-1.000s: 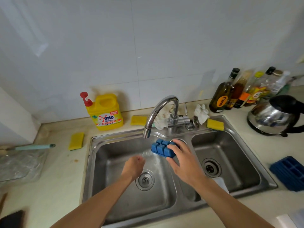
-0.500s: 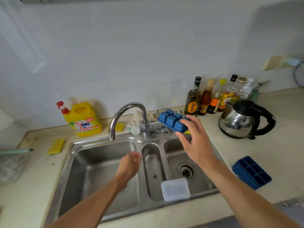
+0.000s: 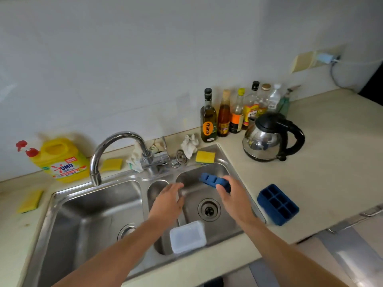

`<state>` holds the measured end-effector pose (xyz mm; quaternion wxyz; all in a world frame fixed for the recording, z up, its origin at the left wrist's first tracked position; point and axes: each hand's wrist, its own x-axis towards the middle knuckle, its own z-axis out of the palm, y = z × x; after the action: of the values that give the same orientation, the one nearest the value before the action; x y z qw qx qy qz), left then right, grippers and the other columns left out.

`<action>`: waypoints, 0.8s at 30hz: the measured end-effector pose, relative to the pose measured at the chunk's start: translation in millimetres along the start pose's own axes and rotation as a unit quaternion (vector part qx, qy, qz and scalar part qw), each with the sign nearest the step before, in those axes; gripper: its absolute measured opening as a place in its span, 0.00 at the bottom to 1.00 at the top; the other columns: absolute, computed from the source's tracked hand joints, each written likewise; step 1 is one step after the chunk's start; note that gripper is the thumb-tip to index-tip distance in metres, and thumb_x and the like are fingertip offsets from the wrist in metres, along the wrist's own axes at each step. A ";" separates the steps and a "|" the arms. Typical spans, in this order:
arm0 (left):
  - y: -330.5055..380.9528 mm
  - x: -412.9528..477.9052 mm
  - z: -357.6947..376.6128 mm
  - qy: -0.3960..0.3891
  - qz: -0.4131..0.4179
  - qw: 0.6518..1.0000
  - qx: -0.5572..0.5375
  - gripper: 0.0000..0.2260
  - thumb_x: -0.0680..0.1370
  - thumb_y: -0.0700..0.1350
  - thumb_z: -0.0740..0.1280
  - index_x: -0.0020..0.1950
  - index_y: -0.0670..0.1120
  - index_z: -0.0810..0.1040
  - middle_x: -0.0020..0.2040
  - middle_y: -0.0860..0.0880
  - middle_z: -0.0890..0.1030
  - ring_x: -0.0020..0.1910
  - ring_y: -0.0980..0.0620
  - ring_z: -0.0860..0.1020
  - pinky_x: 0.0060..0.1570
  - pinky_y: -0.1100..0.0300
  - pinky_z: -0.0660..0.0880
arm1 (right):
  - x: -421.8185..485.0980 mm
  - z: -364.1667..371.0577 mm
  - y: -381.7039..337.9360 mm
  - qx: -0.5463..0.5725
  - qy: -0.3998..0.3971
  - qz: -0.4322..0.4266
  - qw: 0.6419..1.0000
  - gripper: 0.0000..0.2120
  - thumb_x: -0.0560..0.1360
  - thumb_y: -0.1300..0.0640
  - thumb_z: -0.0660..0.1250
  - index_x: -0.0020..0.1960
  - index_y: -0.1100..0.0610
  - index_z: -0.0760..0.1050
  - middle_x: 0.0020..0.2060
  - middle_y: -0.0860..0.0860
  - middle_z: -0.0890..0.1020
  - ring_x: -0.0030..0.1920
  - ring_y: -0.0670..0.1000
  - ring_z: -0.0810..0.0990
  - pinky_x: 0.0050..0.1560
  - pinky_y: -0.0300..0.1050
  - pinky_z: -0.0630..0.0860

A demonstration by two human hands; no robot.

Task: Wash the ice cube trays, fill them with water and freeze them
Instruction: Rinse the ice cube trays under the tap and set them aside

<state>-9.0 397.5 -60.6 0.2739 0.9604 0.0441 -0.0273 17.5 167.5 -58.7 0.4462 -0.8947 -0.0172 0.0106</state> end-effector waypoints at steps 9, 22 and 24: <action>57.6 54.0 47.4 0.068 0.329 0.915 0.225 0.39 0.69 0.60 0.77 0.74 0.43 0.72 0.68 0.46 0.78 0.69 0.45 0.76 0.70 0.43 0.65 | 35.9 -42.3 5.6 0.268 -0.092 0.271 0.920 0.14 0.84 0.47 0.62 0.53 0.57 0.79 0.41 0.61 0.85 0.34 0.59 0.85 0.39 0.54 0.84; 43.8 113.3 104.7 -0.119 0.167 0.958 0.202 0.37 0.72 0.64 0.72 0.74 0.49 0.63 0.68 0.49 0.71 0.66 0.48 0.70 0.68 0.51 0.70 | 47.9 -92.2 81.9 -0.358 -0.199 0.120 0.904 0.44 0.76 0.31 0.63 0.81 0.50 0.50 0.80 0.56 0.55 0.77 0.62 0.59 0.74 0.61 0.65; 38.9 114.6 113.3 -0.121 0.147 0.955 0.226 0.37 0.71 0.66 0.72 0.72 0.49 0.64 0.66 0.49 0.72 0.64 0.48 0.71 0.66 0.52 0.71 | 45.4 -97.1 93.0 -0.367 -0.235 0.139 0.889 0.45 0.76 0.34 0.67 0.81 0.50 0.48 0.79 0.57 0.55 0.73 0.63 0.65 0.69 0.59 0.71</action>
<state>105.6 312.7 -145.1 0.0543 0.9826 -0.1382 -0.1117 68.3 36.0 -74.7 0.0632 -0.9593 0.0005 0.2752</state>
